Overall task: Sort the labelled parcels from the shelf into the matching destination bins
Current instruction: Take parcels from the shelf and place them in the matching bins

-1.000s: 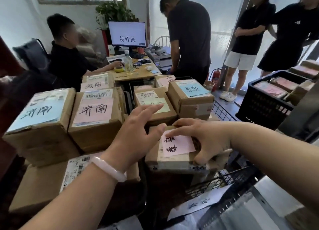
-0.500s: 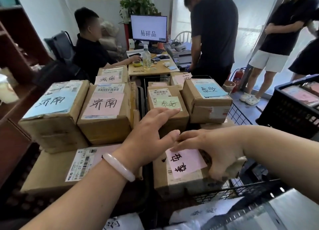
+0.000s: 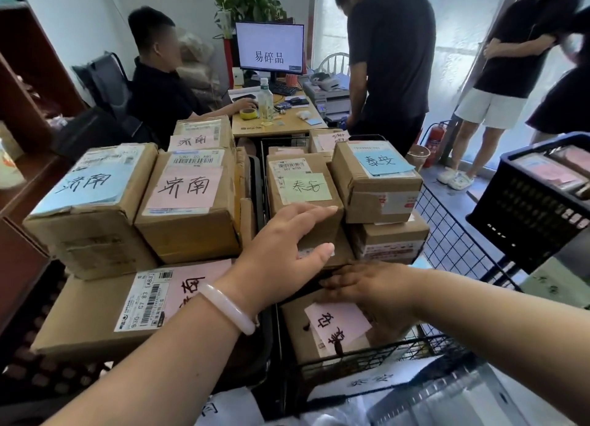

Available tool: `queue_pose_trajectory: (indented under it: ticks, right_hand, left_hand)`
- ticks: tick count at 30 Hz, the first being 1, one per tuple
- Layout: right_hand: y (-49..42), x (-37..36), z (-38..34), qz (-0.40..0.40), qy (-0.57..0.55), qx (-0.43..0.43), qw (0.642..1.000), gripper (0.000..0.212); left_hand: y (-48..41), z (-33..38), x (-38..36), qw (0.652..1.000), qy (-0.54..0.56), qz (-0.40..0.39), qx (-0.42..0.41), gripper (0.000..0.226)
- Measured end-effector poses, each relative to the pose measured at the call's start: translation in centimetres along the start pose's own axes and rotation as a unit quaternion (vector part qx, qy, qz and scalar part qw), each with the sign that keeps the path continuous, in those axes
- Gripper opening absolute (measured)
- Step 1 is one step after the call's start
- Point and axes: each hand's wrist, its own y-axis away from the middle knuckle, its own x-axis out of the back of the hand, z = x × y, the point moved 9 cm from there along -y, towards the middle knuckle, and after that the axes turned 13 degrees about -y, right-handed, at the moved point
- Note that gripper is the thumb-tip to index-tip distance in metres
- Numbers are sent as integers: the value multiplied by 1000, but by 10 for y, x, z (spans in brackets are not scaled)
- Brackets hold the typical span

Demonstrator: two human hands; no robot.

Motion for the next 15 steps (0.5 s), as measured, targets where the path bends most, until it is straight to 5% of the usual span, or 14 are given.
queue_pose_trajectory:
  ticks: [7,15]
  right_hand:
    - [21,23,14,91,-57,-110,988,86]
    - [121,15,10,297,-186,-270,897,87]
  left_hand:
    - [-4,11,-10,998,-31,-33,-45,57]
    - [-2,43,-50,983,-125,-79,-108,69]
